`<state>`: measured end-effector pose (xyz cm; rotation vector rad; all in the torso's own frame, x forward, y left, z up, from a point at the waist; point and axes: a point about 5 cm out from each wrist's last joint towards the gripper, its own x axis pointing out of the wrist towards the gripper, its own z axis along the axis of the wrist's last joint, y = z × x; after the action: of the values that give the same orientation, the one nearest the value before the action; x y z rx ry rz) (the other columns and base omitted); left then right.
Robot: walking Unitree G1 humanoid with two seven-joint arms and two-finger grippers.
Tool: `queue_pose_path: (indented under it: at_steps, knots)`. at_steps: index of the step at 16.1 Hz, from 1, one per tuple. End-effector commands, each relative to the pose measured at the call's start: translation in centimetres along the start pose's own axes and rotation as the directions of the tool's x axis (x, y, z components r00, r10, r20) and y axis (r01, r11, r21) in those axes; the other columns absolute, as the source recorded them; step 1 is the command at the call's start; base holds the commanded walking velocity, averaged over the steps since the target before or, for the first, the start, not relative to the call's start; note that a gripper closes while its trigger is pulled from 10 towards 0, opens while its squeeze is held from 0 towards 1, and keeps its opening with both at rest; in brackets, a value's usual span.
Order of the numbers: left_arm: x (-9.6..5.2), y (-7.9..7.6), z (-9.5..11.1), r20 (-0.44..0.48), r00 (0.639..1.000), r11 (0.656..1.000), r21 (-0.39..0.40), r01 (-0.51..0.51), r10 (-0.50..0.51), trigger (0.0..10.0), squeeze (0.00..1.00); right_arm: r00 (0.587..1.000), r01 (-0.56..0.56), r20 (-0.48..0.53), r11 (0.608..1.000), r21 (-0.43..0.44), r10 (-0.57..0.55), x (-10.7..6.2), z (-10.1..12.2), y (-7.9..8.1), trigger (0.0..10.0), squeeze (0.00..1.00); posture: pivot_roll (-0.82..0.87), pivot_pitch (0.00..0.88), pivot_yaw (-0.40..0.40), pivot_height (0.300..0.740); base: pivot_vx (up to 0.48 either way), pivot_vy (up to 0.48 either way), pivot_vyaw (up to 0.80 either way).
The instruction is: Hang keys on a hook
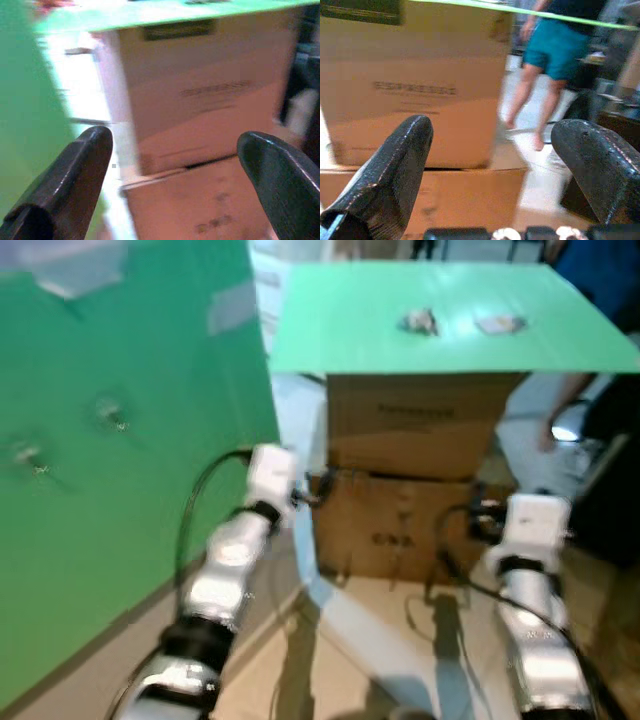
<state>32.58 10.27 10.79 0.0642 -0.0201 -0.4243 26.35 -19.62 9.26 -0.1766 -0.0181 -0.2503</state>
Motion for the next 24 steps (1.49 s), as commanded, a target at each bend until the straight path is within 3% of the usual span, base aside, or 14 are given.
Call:
queue_pose_path:
  at_steps: [1,10,17,20,21,23,24]
  knots:
    - [0.3,-0.8,0.1,-0.002,1.0,1.0,0.002,0.019,-0.019,10.0,0.0,1.0,0.017,0.009,1.0,-0.022,-0.016,0.2,0.2,-0.7,10.0,0.0,-0.21,0.0,0.074,0.74,0.281,-0.386,0.0]
    - [0.3,-1.3,0.1,0.009,0.999,0.999,0.004,0.044,-0.044,10.0,0.0,1.0,-0.004,0.004,0.999,-0.053,0.005,0.1,0.0,-0.7,10.0,0.0,-0.21,0.0,0.068,0.74,0.287,-0.382,0.0]
    - [0.0,-1.8,0.2,0.033,0.997,0.997,-0.007,0.073,-0.073,10.0,0.0,1.0,-0.011,-0.012,0.998,-0.058,0.01,-0.2,-0.4,-0.7,10.0,0.0,-0.21,0.0,0.067,0.74,0.0,-0.463,0.0]
    - [-0.1,-1.6,0.6,0.053,0.997,0.998,-0.016,0.058,-0.057,10.0,0.0,1.0,-0.011,0.003,0.998,-0.06,0.011,-0.3,-0.2,-0.7,10.0,0.0,-0.21,0.0,0.067,0.74,0.0,0.0,0.0]
    - [0.1,-1.1,1.7,0.102,0.995,1.0,-0.003,0.02,-0.02,10.0,0.0,0.997,0.003,0.083,0.997,-0.073,0.003,-0.1,1.7,-0.8,10.0,0.0,-0.21,0.0,0.067,0.74,0.0,0.0,0.0]
    - [0.2,-0.1,2.4,0.127,0.99,0.997,-0.033,-0.065,0.069,10.0,0.0,0.992,0.019,0.126,0.998,-0.06,-0.011,0.2,3.0,-1.1,10.0,0.0,-0.21,0.0,0.066,0.74,0.0,0.0,0.0]
    - [0.1,3.5,2.1,0.079,0.949,0.947,-0.137,-0.292,0.304,10.0,0.0,0.987,0.029,0.162,0.999,-0.046,-0.021,0.8,4.3,-1.3,10.0,0.0,-0.21,0.0,0.067,0.74,0.0,0.0,0.0]
